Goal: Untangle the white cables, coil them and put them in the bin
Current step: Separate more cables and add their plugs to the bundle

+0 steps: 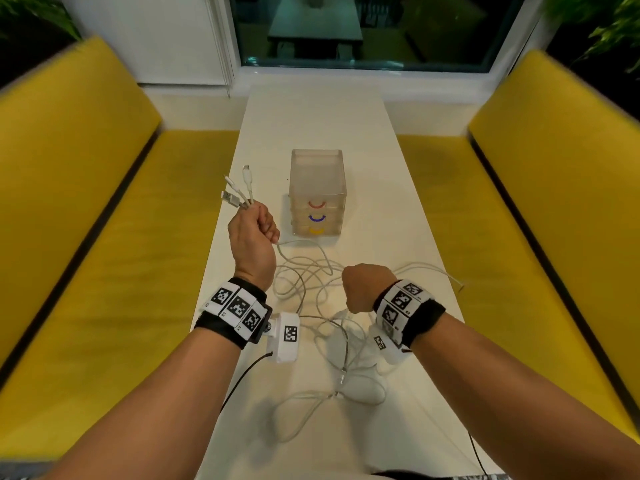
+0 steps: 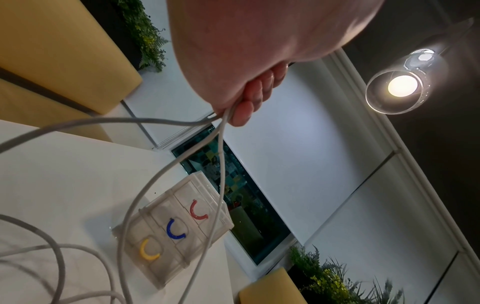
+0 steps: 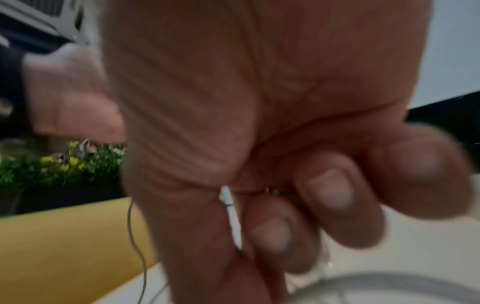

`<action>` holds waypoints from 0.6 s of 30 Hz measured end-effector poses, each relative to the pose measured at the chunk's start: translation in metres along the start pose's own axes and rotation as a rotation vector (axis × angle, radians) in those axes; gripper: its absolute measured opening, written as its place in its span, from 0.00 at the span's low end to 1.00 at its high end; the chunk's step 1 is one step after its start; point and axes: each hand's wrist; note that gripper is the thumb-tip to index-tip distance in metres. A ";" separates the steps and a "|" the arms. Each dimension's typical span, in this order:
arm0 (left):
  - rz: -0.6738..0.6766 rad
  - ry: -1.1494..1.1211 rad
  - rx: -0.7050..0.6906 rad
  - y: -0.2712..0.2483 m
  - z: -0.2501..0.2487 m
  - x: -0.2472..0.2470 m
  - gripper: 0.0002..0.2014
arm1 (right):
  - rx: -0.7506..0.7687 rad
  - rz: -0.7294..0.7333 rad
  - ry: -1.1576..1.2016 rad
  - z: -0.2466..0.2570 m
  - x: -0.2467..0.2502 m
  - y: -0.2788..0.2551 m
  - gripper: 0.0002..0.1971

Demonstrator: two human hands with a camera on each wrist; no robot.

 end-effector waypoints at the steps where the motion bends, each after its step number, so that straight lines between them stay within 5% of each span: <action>1: 0.002 0.000 0.001 -0.001 -0.001 0.000 0.14 | 0.001 0.045 0.013 -0.001 0.008 -0.007 0.14; 5: 0.030 -0.011 0.000 -0.002 -0.005 0.001 0.12 | 0.148 0.095 0.154 -0.010 0.037 -0.032 0.08; 11: 0.109 -0.065 0.103 -0.012 -0.002 -0.003 0.15 | 0.570 -0.213 1.183 -0.010 0.046 -0.050 0.03; 18: 0.203 -0.043 0.153 -0.033 0.000 -0.031 0.14 | 0.610 -0.459 1.590 0.022 0.037 -0.038 0.10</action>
Point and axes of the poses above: each hand's wrist, its own y-axis towards the middle knuckle, its own x-axis out of the back of the hand, z = x × y, and after that the axes turned 11 degrees about z, right-handed
